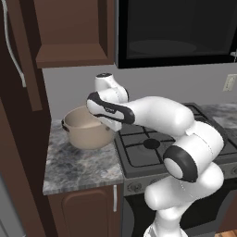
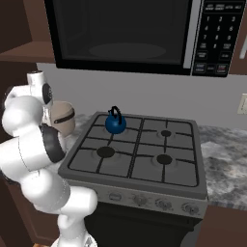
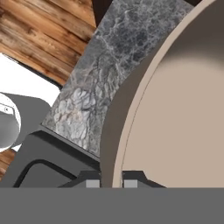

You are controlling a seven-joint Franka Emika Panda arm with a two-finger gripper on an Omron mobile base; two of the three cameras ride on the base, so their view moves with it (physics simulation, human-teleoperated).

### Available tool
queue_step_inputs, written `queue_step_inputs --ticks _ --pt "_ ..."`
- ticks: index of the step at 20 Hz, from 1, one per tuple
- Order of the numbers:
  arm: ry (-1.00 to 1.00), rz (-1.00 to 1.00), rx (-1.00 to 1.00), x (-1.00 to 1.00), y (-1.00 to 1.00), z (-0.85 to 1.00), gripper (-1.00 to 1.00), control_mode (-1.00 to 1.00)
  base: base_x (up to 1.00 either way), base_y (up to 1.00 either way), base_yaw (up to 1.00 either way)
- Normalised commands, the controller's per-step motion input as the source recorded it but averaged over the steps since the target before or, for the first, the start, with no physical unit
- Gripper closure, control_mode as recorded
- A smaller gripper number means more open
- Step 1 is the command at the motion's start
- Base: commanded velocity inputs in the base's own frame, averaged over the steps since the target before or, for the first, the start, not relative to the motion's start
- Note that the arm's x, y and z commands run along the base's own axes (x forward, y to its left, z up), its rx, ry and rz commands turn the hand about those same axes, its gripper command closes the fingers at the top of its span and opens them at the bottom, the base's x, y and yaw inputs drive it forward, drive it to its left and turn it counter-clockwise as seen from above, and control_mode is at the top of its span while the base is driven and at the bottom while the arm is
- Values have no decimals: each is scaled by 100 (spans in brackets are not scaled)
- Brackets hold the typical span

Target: Pick the kettle from the cabinet and place it on a stove burner. Then pick the pot from the counter and place it on another stove burner. Finally, turn both burners on.

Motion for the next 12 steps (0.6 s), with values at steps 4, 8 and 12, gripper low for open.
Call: queue_step_inputs --ticks 4,8,12 --pt "-5 -6 0 -20 -17 19 100 -100 0 0 0" --pt "-6 -7 0 -20 -17 15 100 -100 0 0 0" --pt "-5 -7 0 -22 -21 5 100 -100 0 0 0"
